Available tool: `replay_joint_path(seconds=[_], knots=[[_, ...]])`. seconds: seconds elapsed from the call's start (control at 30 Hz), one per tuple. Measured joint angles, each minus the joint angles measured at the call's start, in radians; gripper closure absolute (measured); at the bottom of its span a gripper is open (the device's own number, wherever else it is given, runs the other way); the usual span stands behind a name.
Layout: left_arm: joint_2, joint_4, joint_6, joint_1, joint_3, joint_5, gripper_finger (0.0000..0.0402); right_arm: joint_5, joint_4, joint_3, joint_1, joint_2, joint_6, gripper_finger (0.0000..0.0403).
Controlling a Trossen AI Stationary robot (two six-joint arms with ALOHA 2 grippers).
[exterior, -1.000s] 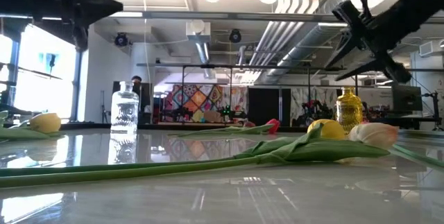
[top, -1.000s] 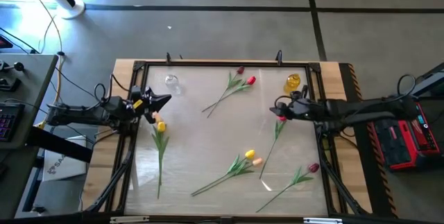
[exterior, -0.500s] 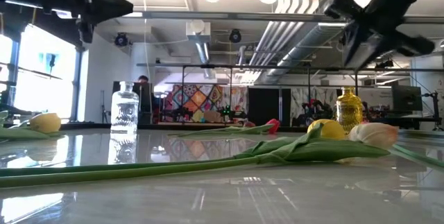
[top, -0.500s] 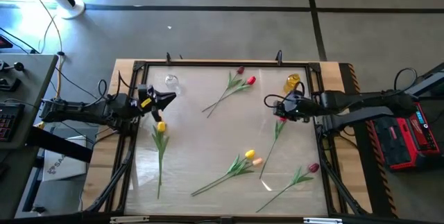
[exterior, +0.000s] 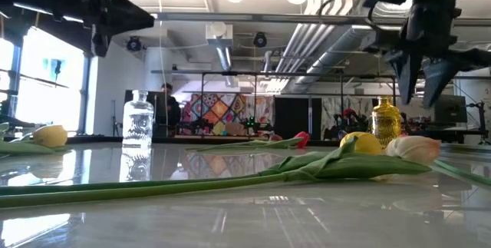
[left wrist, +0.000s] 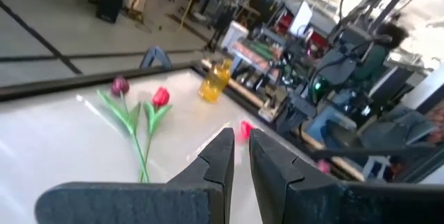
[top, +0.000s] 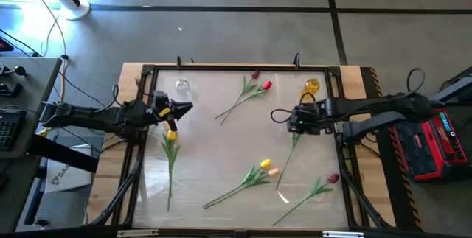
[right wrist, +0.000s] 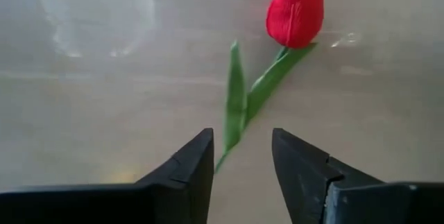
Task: Sort flowers into vase by color
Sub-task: Put the bottom red tulip into the yellow vase
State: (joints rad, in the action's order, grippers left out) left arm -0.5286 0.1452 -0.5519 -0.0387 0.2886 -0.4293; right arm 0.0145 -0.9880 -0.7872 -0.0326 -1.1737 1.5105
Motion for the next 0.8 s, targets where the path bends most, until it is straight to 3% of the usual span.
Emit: replay_joint_path(seconds=[0.23,0.53,0.8], knots=[[-0.066,-0.049,-0.1,0.0,0.0,-0.03,0.0367,-0.077,0.044,0.0,-0.007,-0.109,-0.042,0.0249],[-0.113,-0.172,-0.183,0.0,0.0,-0.036,0.0367,-0.19,0.21,0.0,-0.063,-0.127,-0.142,0.0246],[-0.185,-0.163,-0.272,0.0,-0.001,-0.025,0.0367,-0.187,0.196,0.0,-0.09,-0.127,-0.146,0.0246]])
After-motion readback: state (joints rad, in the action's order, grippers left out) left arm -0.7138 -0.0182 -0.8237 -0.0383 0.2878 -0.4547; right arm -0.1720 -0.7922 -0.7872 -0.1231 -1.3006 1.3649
